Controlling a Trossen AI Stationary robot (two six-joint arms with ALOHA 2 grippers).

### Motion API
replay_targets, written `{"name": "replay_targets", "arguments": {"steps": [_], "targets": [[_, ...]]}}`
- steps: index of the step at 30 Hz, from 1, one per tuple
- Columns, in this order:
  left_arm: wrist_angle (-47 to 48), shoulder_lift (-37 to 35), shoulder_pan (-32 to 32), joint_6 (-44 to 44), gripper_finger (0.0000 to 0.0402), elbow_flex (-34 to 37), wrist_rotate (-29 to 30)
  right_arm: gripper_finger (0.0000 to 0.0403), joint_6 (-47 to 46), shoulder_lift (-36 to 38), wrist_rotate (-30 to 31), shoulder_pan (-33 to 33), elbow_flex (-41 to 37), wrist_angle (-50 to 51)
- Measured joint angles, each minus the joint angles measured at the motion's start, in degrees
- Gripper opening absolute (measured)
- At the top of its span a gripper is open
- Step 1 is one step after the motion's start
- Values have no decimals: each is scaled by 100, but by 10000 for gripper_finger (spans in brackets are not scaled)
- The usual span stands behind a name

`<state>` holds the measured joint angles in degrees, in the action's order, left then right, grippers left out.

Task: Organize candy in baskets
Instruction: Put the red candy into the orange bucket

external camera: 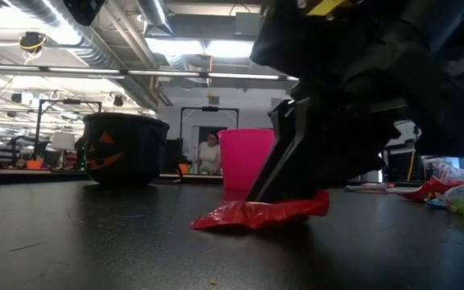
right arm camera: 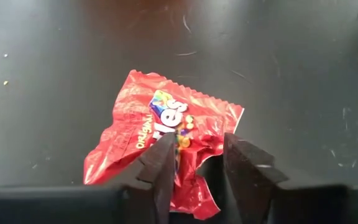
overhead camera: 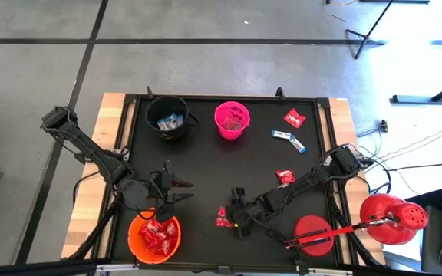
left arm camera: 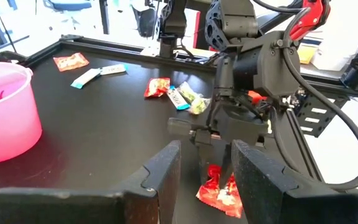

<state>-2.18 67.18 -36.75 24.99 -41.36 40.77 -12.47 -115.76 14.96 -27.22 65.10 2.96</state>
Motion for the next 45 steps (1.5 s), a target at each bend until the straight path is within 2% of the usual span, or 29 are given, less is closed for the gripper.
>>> {"name": "replay_targets", "arguments": {"steps": [3, 8, 10, 20, 32, 35, 38, 41, 45], "targets": [[0, 0, 0, 0, 134, 0, 0, 105, 143, 10, 0, -2, -6, 22], [0, 0, 0, 4, 134, 0, 2, 20, 243, 95, 9, 7, -15, 109], [-1, 0, 0, 7, 134, 0, 2, 7, 215, 173, -11, 39, -28, 190], [0, 0, 0, 40, 134, 0, 5, 1, 381, 1008, 723, 74, -39, 763], [-85, 146, 110, 184, 139, 0, 73, 0, 712, 1623, 2229, 79, -39, 645], [-239, 345, 261, 436, 146, -1, 66, 0, 848, 1630, 2344, 117, -31, 388], [-251, 559, 574, 1354, 154, 0, 8, 0, 1029, 1630, 2351, 168, -28, 44], [-306, 789, 891, 1900, 160, -2, -313, 0, 1152, 1630, 2356, 247, -28, -142], [-647, 1079, 1203, 1963, 163, 0, -840, 0, 1286, 1630, 2291, 321, -26, -462]]}}
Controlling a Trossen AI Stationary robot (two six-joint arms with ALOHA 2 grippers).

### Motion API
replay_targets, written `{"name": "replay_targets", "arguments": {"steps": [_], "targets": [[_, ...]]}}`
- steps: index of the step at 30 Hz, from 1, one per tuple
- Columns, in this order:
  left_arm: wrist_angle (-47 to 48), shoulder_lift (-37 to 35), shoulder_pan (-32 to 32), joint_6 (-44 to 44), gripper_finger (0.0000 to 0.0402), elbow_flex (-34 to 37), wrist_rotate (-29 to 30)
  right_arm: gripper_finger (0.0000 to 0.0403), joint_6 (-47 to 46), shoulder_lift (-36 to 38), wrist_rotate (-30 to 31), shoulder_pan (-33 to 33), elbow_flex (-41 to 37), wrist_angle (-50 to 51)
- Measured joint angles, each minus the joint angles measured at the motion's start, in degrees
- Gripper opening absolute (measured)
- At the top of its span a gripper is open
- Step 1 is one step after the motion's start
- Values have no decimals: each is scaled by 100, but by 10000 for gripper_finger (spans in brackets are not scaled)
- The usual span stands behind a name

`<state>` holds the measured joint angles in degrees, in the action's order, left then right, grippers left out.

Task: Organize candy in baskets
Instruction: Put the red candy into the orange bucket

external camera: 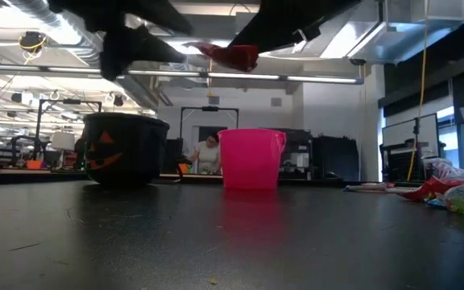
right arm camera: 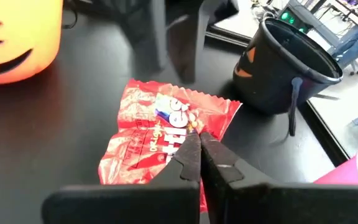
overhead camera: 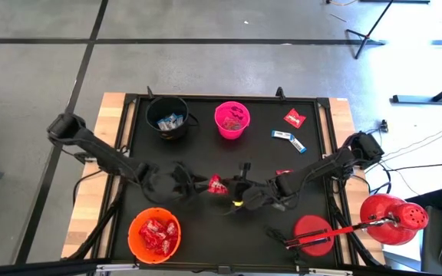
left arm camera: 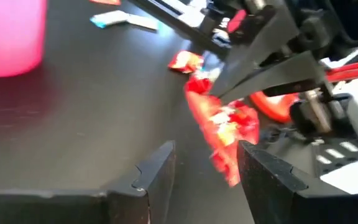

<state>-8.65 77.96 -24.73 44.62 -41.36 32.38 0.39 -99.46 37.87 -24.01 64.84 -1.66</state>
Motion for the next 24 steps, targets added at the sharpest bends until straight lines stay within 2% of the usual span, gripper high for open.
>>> {"name": "replay_targets", "arguments": {"steps": [4, 10, 14, 20, 24], "targets": [[-584, 244, 249, -12, 163, -1, -651, 0, 12, 0, -90, 20, 0, -43], [-769, 493, 460, -22, 162, 0, -986, 0, 34, 0, -98, 14, 0, -87], [-781, 581, 530, -20, 148, 0, -1228, 0, 36, 0, -100, 15, 0, -100], [-756, 587, 522, -263, 78, 0, -1348, 2, 36, 0, -98, 15, 0, -130], [-693, 587, 518, -479, 14, 0, -1476, 29, 17, 0, -193, 7, 0, -132]]}}
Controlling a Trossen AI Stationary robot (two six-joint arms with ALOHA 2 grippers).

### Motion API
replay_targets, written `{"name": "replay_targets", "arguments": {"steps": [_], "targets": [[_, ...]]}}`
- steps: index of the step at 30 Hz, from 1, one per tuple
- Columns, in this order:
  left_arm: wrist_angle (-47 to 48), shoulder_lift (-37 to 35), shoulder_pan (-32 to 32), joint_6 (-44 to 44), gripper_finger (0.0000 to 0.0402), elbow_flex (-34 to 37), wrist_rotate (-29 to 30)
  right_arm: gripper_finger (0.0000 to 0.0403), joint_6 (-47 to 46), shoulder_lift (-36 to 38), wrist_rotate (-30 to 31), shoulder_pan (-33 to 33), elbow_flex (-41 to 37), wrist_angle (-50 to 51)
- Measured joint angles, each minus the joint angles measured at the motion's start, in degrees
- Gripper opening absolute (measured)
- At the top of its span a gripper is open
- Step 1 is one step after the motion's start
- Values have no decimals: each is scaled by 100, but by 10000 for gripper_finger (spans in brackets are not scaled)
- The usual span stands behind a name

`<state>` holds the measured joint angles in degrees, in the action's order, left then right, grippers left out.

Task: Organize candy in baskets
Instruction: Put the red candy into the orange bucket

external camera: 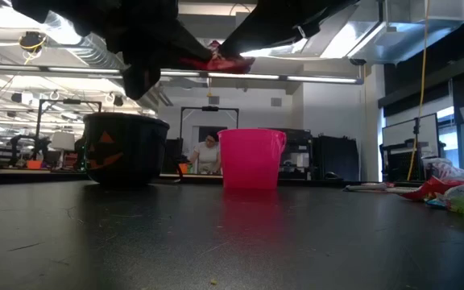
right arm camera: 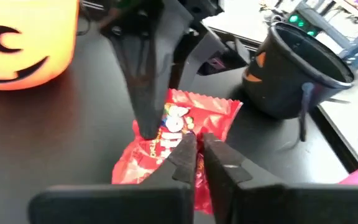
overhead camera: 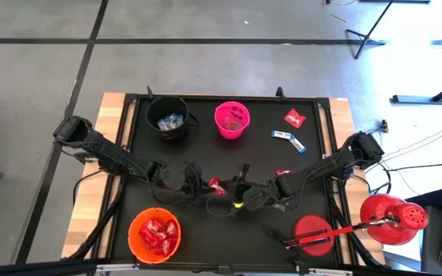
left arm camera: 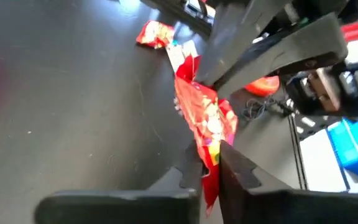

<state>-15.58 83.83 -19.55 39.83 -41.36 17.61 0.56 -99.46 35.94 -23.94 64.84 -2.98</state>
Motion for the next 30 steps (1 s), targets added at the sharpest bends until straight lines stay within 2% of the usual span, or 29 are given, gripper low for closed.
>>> {"name": "replay_targets", "arguments": {"steps": [7, 10, 13, 17, 23, 27, 30], "targets": [[416, -146, 53, -124, 4, 0, 69, 159, -3, 121, -78, -9, 0, 172], [866, -484, 177, -141, 3, 0, 218, 211, -15, 324, -9, -9, 2, 451], [1435, -950, 333, -278, 2, 0, 434, 245, -166, 528, 120, -9, 2, 644], [2394, -1716, 640, -513, 1, -2, 1049, 260, -416, 736, 149, -2, 5, 784], [4251, -2813, 1422, -720, 1, -2, 2321, 261, -701, 754, 141, -2, 7, 923], [5060, -3342, 2164, -716, 3, -2, 2456, 261, -1002, 748, 134, -2, 7, 1209], [5240, -3595, 2632, -878, 10, -2, 2166, 261, -1105, 748, 139, -2, 7, 1306]]}}
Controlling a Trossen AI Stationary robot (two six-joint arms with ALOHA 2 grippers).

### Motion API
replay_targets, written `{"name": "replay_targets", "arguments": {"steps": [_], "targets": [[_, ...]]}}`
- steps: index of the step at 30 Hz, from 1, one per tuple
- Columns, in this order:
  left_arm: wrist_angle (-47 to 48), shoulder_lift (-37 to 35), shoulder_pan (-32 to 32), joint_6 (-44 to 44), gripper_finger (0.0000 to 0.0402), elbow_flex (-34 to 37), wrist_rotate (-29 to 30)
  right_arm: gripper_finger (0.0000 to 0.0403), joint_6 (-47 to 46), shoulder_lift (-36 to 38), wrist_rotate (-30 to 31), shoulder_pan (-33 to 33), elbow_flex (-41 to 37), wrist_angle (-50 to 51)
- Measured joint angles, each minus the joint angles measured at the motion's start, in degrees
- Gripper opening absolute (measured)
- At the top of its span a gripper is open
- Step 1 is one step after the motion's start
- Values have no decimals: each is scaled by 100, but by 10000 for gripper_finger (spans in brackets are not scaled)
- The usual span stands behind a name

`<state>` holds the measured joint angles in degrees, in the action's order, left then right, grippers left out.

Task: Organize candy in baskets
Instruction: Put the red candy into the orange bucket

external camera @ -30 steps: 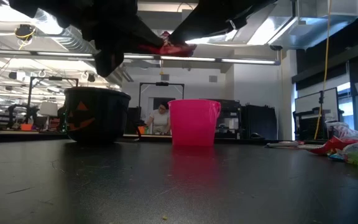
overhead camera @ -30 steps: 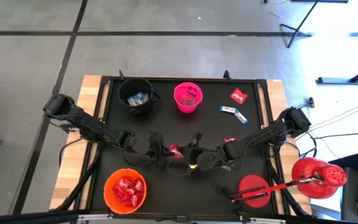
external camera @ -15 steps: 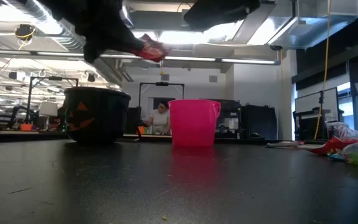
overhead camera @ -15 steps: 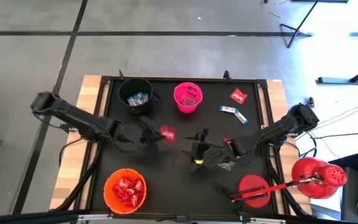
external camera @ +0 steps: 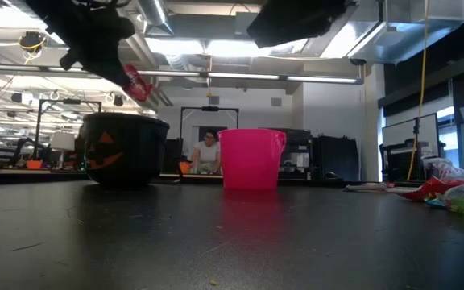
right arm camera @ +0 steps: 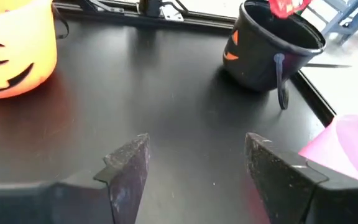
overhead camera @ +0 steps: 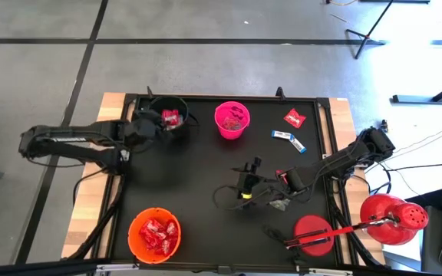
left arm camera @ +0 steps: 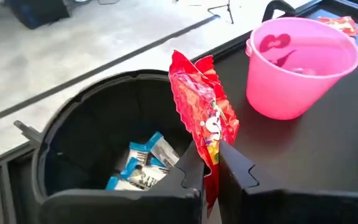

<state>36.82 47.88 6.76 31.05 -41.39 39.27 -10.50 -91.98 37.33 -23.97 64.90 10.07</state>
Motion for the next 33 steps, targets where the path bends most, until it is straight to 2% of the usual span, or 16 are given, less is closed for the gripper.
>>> {"name": "replay_targets", "arguments": {"steps": [4, 9, 11, 15, 19, 21, 23, 27, 33], "targets": [[-9, -129, 316, -169, 11, 0, -487, 262, -40, 0, -3, 0, 0, 73], [-53, -144, 358, -554, 3, 0, -896, 262, -40, 0, -1, 0, 0, 54], [-236, -157, 326, -988, 3, 0, -1616, 262, -40, 0, -1, 0, 0, 66], [-901, -219, 48, -1491, 2, 0, -3704, 262, -16, 0, 5, 0, 0, 95], [-1680, -230, -586, -1230, 1, 0, -5537, 262, 23, 0, 62, 0, 0, 108], [-2075, -230, -1042, -793, 1, 0, -6116, 262, 21, 0, 64, 0, 0, 139], [-2327, -227, -1579, -464, 1, 0, -6084, 262, 22, 0, 65, 0, 0, 230], [-2137, -220, -2670, 72, 0, 0, -5400, 262, -119, 0, 65, 0, 0, 365], [-1783, -207, -4076, 926, 0, 0, -3927, 262, -160, -2, 65, 0, -2, 395]]}}
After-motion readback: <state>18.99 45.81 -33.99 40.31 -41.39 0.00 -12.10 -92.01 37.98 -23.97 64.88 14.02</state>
